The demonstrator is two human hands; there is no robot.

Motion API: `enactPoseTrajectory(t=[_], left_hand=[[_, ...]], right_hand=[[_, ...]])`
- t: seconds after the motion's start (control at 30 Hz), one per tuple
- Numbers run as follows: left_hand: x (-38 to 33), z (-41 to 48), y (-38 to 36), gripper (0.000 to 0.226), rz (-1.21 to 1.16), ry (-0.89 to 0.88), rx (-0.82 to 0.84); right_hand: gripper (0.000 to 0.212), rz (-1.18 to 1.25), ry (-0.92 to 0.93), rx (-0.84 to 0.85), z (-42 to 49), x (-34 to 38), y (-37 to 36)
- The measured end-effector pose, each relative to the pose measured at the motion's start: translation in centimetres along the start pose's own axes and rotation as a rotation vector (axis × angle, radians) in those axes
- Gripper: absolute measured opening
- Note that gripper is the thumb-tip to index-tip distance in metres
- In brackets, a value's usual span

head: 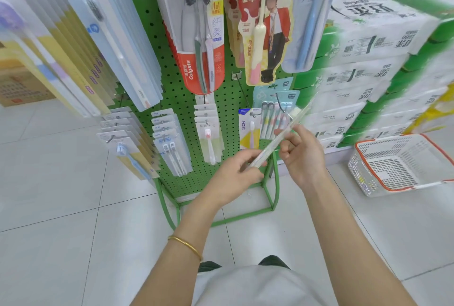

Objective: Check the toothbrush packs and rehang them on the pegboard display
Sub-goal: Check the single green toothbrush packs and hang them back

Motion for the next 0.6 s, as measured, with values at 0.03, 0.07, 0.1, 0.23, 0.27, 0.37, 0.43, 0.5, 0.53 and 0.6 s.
enactPoseTrajectory(t=[0.03, 0.07, 0.1, 0.23, 0.27, 0.37, 0.43, 0.5, 0.53, 0.6], left_hand=[[0.1, -0.1, -0.1, 0.03, -0.024, 0.026, 0.024], [0.4, -0.2, -0.1, 0.027, -0.011, 0.047, 0.04], [0.5, -0.2, 0.1, 0.024, 0.037, 0.056, 0.044], [1.2, -0.1, 1.4, 0.005, 0.145, 0.082, -0.065], [1.2, 0.0, 1.6, 0.002, 0.147, 0.08, -0.08], [0.7, 0.5, 2.0, 0.021, 0.142, 0.046, -0.113], [-0.4, 0.7, 2.4, 0.032, 0.112, -0.007, -0.16], [-1.8, 1.1, 2.9, 0.03, 0.088, -0.071, -0.219], [-2.6, 1.1, 3.2, 0.023, 0.058, -0.105, -0.266], [-3.7, 1.0, 3.9, 0.012, -0.031, -0.175, -0.372]], right_hand=[[0.021, -0.055, 0.042, 0.013, -0.1, 0.1, -0.2], [0.022, -0.103, 0.078, 0.02, -0.3, 0.2, -0.3], [0.023, -0.147, 0.102, 0.029, -0.4, 0.3, -0.5], [0.02, -0.27, 0.124, 0.089, -1.0, 0.3, -1.3], [0.017, -0.294, 0.127, 0.116, -1.1, 0.3, -1.7], [0.012, -0.354, 0.14, 0.216, -1.6, 0.6, -3.0], [0.009, -0.406, 0.146, 0.286, -1.8, 0.6, -3.8], [0.008, -0.471, 0.146, 0.335, -2.2, 0.5, -4.5], [0.008, -0.497, 0.145, 0.35, -2.3, 0.4, -4.7], [0.01, -0.564, 0.148, 0.369, -2.6, 0.3, -5.0]])
Point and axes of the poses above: each hand's wrist, its own z-axis towards the middle knuckle, its own y-axis out of the back of the hand, x = y × z, the point moved 6 cm from there along z, towards the middle knuckle, and after that the axes turned 10 degrees about -z, right-handed, at the moved point
